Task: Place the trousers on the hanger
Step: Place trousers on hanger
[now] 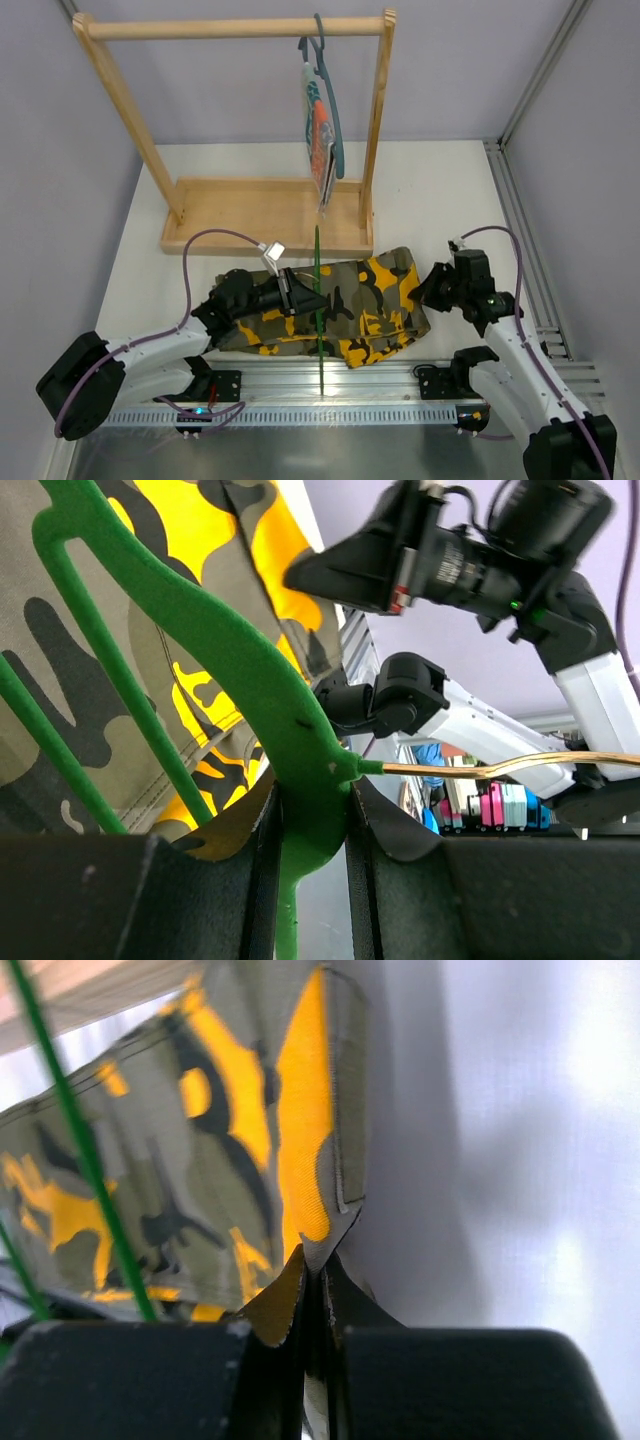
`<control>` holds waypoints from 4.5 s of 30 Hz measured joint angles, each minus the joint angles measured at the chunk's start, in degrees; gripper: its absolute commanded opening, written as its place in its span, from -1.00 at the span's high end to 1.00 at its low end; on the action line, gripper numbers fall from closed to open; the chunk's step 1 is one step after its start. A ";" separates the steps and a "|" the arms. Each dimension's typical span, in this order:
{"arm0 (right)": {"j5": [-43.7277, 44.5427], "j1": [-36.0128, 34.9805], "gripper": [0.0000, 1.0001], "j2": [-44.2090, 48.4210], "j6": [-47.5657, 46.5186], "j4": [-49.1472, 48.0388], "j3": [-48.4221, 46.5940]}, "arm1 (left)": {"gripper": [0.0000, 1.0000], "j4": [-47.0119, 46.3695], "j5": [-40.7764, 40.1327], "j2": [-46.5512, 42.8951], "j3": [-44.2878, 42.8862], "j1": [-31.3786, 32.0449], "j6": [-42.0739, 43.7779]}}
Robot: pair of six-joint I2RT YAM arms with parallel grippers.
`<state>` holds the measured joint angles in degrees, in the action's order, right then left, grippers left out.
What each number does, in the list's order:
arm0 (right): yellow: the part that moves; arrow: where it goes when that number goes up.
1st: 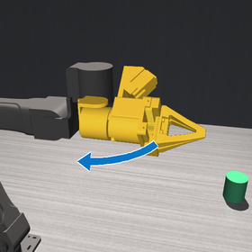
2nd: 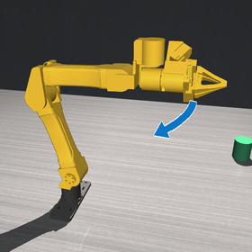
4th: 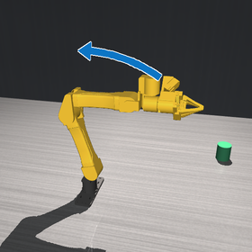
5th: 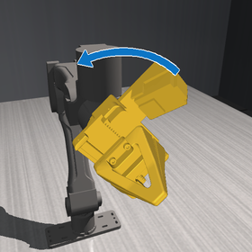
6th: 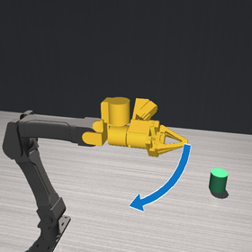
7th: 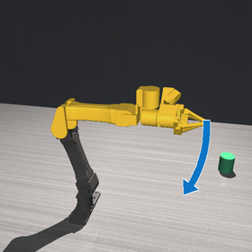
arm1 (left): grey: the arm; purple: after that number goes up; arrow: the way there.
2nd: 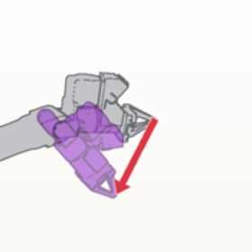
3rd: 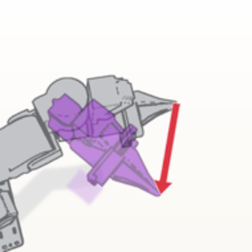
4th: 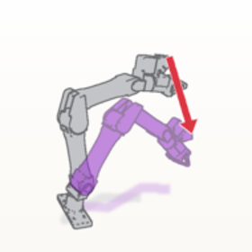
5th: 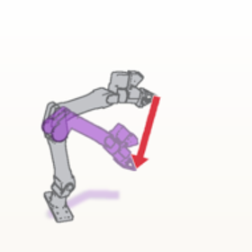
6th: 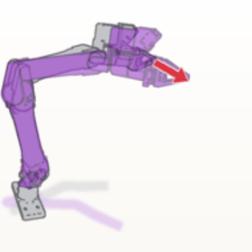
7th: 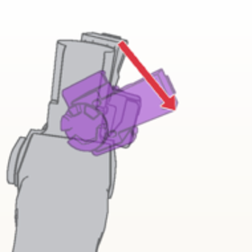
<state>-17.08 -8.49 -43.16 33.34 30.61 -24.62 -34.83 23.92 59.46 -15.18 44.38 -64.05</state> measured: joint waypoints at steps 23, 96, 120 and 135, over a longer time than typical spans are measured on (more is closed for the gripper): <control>23.67 -51.60 0.92 -25.77 18.49 -13.25 -18.97 | 0.99 6.40 -1.99 -3.89 0.02 -0.66 1.36; 31.87 -61.46 0.92 -30.60 21.49 -22.05 -18.82 | 0.99 64.72 -28.20 -47.06 3.04 3.61 -14.58; 39.41 -68.70 0.92 -46.58 27.93 -9.73 -30.77 | 0.99 75.34 -34.69 -47.58 -5.44 3.65 -11.54; 35.01 -68.78 0.74 -53.29 24.50 -6.40 -40.11 | 0.99 73.94 -35.26 -49.09 -4.11 3.58 -7.87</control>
<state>17.93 -77.28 -96.44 57.84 24.21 -64.73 39.11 -11.33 10.37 -19.29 47.97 -71.92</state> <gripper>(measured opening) 0.118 0.022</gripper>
